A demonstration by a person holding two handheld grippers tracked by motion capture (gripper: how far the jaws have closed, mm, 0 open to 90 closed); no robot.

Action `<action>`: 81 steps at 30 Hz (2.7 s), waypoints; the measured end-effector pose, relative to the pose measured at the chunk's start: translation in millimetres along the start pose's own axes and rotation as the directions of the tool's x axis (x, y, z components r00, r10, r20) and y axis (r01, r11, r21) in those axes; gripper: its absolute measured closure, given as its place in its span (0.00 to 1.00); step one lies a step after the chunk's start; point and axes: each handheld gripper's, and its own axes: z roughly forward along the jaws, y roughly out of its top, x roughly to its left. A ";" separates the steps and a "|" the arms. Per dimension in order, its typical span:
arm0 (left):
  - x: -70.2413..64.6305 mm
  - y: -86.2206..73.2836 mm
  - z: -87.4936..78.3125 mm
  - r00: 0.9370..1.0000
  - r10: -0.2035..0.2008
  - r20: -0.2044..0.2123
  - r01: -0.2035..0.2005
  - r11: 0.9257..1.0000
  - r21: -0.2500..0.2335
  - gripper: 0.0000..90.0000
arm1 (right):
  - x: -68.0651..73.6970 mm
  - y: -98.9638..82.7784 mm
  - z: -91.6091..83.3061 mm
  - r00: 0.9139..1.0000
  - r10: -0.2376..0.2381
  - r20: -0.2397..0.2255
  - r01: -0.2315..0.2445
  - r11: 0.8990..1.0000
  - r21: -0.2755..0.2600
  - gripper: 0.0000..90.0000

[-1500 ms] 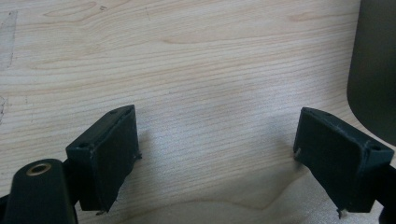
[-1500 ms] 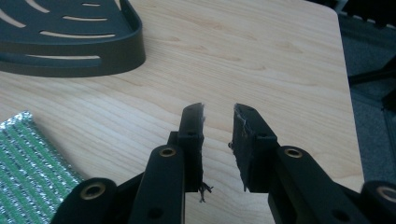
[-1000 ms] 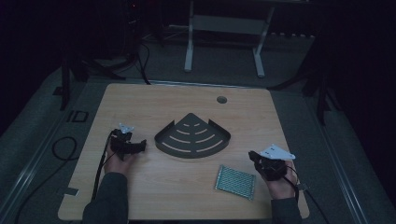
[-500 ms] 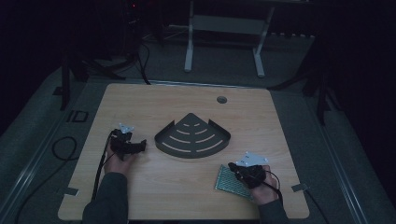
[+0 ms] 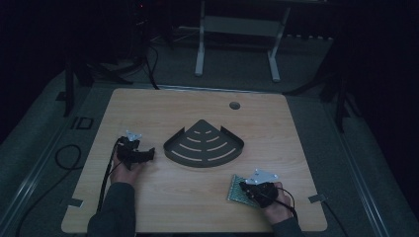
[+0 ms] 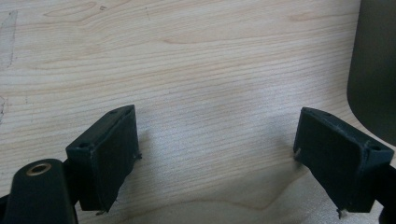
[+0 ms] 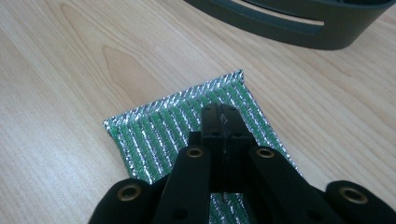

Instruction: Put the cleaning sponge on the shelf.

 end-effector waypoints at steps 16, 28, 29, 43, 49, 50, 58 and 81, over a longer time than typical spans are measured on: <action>0.0 0.0 0.0 1.000 0.000 0.000 0.000 1.000 0.000 0.16 | -1.7 2.8 3.8 1.000 0.011 0.006 -0.011 1.000 0.017 1.00; 0.0 0.0 0.0 1.000 0.000 0.000 0.000 1.000 0.000 0.16 | -6.2 13.6 9.6 1.000 0.000 -0.007 0.000 1.000 0.023 0.99; 0.0 0.0 0.0 1.000 0.000 0.000 0.000 1.000 0.000 0.16 | -7.0 13.9 8.4 1.000 0.003 -0.009 -0.003 1.000 0.019 0.96; 0.0 0.0 0.0 1.000 0.000 0.000 0.000 1.000 0.000 0.16 | -36.7 22.1 -8.7 1.000 0.015 -0.001 -0.014 0.993 0.119 0.86; 0.0 0.0 0.0 1.000 0.000 0.000 0.000 1.000 0.000 0.16 | -43.5 23.0 -6.2 0.999 0.020 -0.040 -0.013 0.987 0.158 0.87; 0.0 0.0 0.0 1.000 0.000 0.000 0.000 1.000 0.000 0.16 | -44.1 23.0 -5.5 0.999 0.020 -0.043 -0.012 0.986 0.165 0.87; 0.0 0.0 0.0 1.000 0.000 0.000 0.000 1.000 0.000 0.16 | -54.7 24.9 -1.7 0.997 0.027 -0.072 -0.010 0.976 0.219 0.87; 0.0 0.0 0.1 1.000 0.000 0.000 0.000 1.000 0.000 0.16 | -63.3 30.3 8.4 0.987 0.036 -0.155 0.016 0.947 0.321 0.85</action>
